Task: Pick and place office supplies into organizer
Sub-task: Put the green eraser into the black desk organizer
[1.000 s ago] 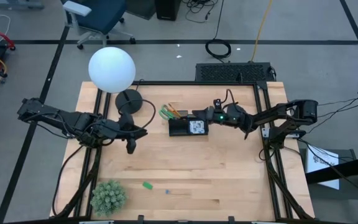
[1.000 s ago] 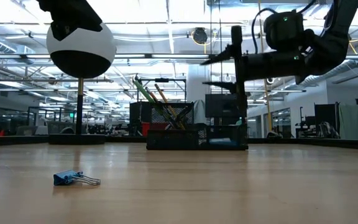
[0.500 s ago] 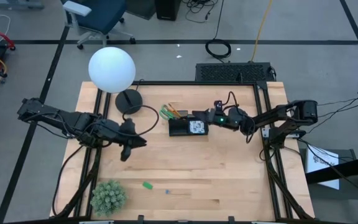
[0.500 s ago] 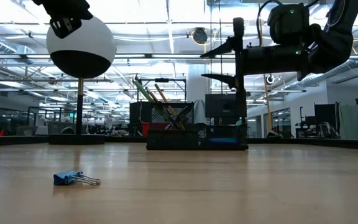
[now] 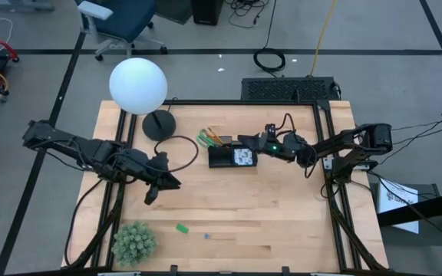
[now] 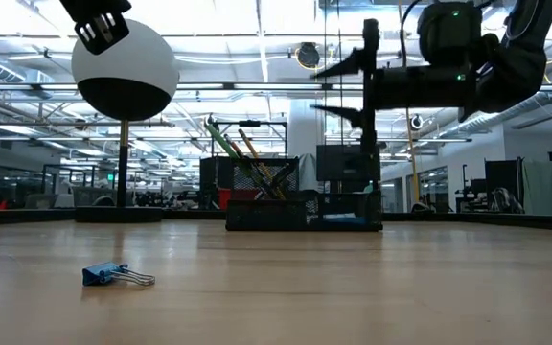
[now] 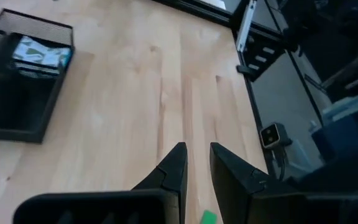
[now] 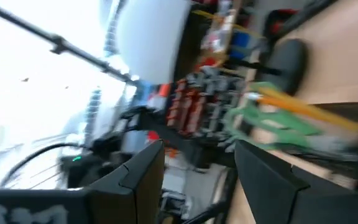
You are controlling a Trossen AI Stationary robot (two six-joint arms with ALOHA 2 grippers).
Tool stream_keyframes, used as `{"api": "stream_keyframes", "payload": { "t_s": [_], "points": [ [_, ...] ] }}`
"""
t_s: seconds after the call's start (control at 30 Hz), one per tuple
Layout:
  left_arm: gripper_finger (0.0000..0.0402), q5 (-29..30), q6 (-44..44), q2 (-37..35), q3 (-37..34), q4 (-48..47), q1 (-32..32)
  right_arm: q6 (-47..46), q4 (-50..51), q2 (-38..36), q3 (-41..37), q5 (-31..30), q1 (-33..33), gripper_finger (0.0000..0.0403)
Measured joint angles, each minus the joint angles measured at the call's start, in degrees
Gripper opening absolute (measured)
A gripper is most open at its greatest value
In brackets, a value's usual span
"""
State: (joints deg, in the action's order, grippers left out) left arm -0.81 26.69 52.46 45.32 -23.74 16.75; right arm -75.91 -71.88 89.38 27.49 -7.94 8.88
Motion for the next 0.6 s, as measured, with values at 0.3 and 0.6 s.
{"api": "stream_keyframes", "payload": {
  "t_s": [0.3,0.6],
  "points": [
    [0.0063,-4.85,0.61,5.34,0.00,0.09,2.20,8.15,-15.86,0.00,0.00,0.57,-4.42,0.0183],
    [0.0063,-5.62,3.20,6.46,0.00,-0.06,6.19,9.13,-15.60,0.00,0.00,0.56,-6.01,0.0184]
  ]
}}
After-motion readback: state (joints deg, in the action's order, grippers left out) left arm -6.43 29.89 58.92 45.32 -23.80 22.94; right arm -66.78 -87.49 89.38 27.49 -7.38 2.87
